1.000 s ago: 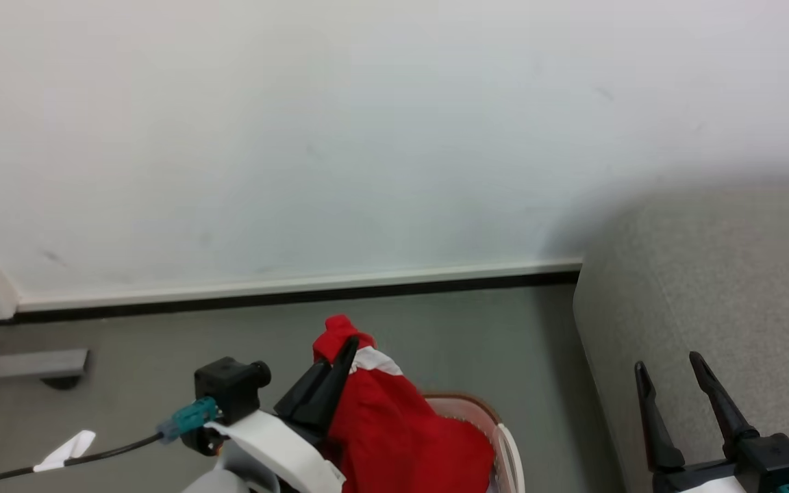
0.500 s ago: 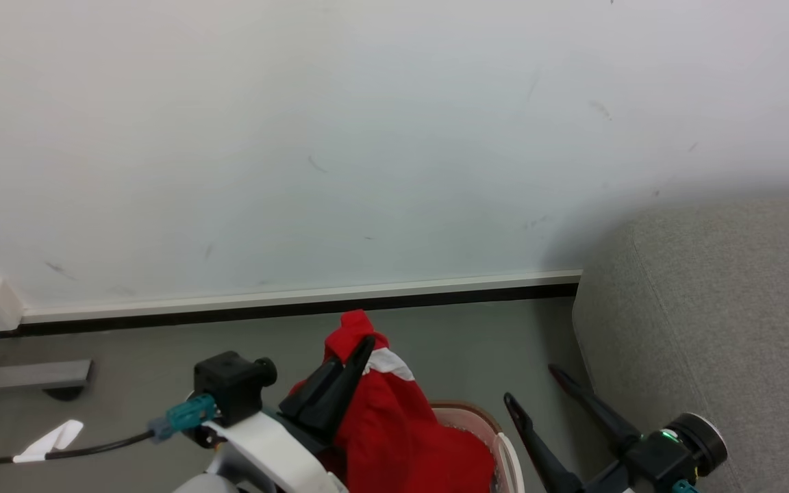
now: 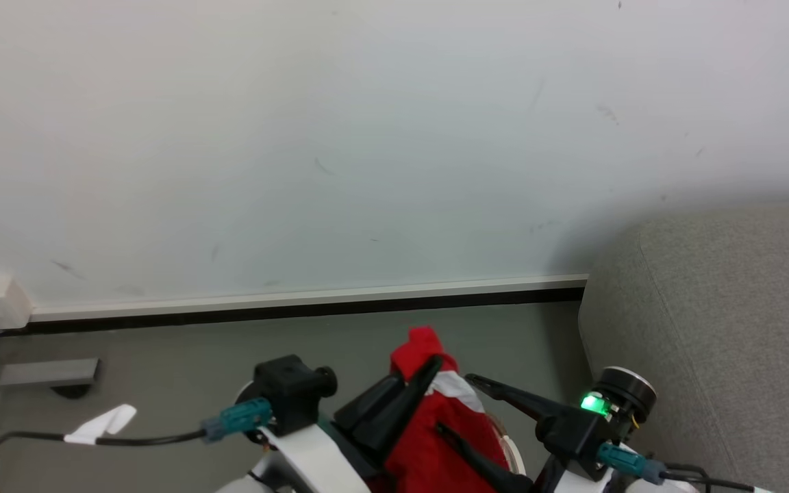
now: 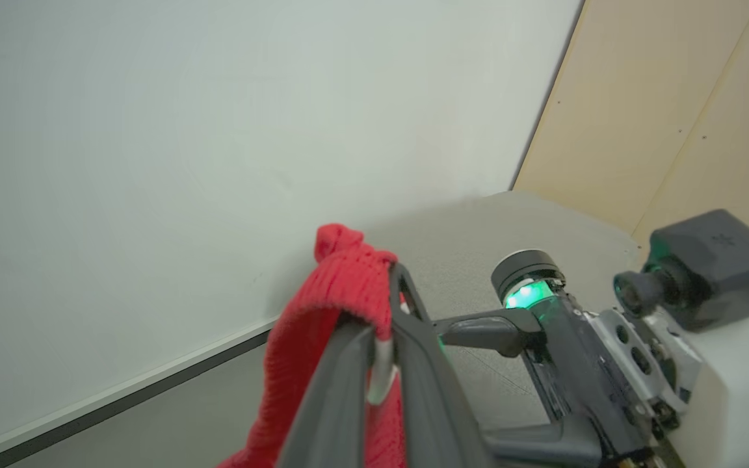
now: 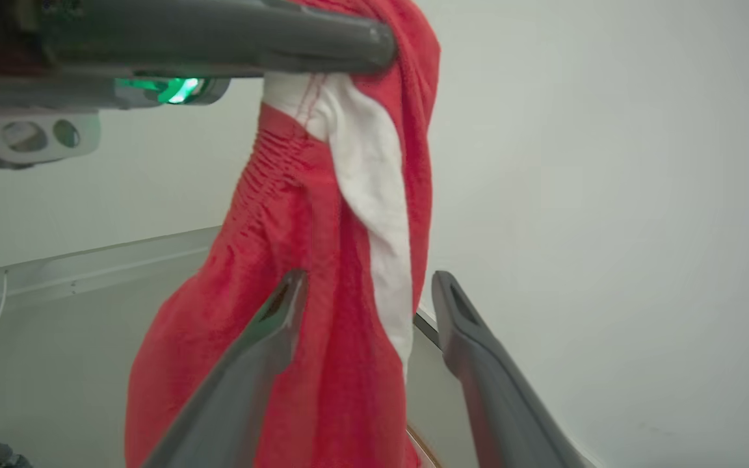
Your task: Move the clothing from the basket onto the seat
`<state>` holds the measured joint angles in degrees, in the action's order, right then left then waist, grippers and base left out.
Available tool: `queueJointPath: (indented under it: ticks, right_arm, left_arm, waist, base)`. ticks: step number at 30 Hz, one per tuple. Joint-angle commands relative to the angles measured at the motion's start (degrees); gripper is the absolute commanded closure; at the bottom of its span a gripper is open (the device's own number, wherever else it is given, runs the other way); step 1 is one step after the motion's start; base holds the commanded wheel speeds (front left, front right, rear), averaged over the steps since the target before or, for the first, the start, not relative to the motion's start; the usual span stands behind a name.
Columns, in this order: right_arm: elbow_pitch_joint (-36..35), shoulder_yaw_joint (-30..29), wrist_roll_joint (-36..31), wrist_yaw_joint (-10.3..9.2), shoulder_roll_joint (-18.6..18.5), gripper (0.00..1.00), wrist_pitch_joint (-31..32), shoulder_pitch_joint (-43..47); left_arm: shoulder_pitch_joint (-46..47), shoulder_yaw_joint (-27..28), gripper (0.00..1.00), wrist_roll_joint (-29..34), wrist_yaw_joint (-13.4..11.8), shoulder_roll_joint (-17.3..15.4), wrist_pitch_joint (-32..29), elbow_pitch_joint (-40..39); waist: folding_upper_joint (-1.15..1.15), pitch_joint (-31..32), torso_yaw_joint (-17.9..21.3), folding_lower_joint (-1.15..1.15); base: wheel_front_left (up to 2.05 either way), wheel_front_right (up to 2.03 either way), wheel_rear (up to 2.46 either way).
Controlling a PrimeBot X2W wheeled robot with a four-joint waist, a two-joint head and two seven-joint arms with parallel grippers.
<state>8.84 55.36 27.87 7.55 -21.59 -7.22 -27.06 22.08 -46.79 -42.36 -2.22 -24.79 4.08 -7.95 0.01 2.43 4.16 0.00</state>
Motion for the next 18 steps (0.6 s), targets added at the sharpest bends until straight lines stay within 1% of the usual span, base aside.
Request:
queueJointPath:
  ticks: [1,6,7,8,9,12,14,16,17,18]
  right_arm:
    - [1.25,2.30,1.01,-0.12,-0.50,0.00,0.03,-2.59]
    - [4.82,7.58,7.31,-0.12,0.57,0.00,0.03,-5.66]
    - [5.42,8.54,8.82,-0.12,0.82,0.07,0.29,-5.77]
    - [5.74,9.44,10.26,-0.12,0.97,0.65,0.06,-5.98]
    - [6.17,10.02,11.87,-0.12,1.11,1.00,-0.47,-6.07]
    - [7.38,11.11,15.10,-0.12,1.21,1.00,-2.31,-6.55]
    - [8.28,10.53,16.76,-0.12,1.54,1.00,-3.81,-6.64]
    - [9.23,9.13,18.25,-0.12,1.85,1.00,-5.16,-6.26]
    - [9.54,8.59,18.79,-0.12,1.80,1.00,-5.55,-6.09]
    - [9.73,7.77,19.31,-0.12,1.66,1.00,-5.97,-6.12]
  left_arm:
    - [0.49,-0.75,1.00,1.30,0.40,0.35,-0.52,-0.76]
    - [0.84,-2.54,1.00,1.37,0.85,1.33,-1.65,-2.41]
    - [0.90,-2.76,1.00,1.41,0.90,1.42,-1.81,-2.70]
    - [0.93,-2.85,1.00,1.40,0.88,1.49,-1.93,-2.96]
    - [0.96,-2.95,1.00,1.40,0.86,1.51,-2.11,-3.13]
    - [0.82,-2.89,1.00,1.51,0.38,1.08,-2.32,-3.28]
    - [0.69,-2.63,1.00,1.80,-0.35,0.51,-2.19,-2.76]
    - [0.41,-2.57,0.56,2.49,-0.87,0.12,-1.91,-2.18]
    - [0.14,-2.58,0.11,2.66,-1.12,0.01,-1.76,-1.92]
    - [-0.10,-2.46,0.00,2.79,-1.34,-0.19,-1.62,-1.55]
  waist:
    - [-0.01,0.09,-0.21,0.00]
    - [-0.01,0.33,-1.09,0.00]
    - [-0.01,0.38,-1.31,0.00]
    - [-0.01,0.41,-1.49,0.00]
    - [-0.01,0.45,-1.63,0.00]
    - [-0.01,0.42,-1.84,0.00]
    - [-0.01,0.35,-1.80,0.00]
    - [-0.01,0.25,-1.52,0.00]
    - [-0.01,0.21,-1.32,0.00]
    - [-0.01,0.13,-1.02,0.00]
  base:
    - [0.00,0.00,0.00]
    - [0.00,0.00,0.00]
    - [0.00,0.00,0.00]
    - [0.00,0.00,0.00]
    - [0.00,0.00,0.00]
    - [0.00,0.00,0.00]
    - [0.00,0.00,0.00]
    - [0.00,0.00,0.00]
    - [0.00,0.00,0.00]
    - [0.00,0.00,0.00]
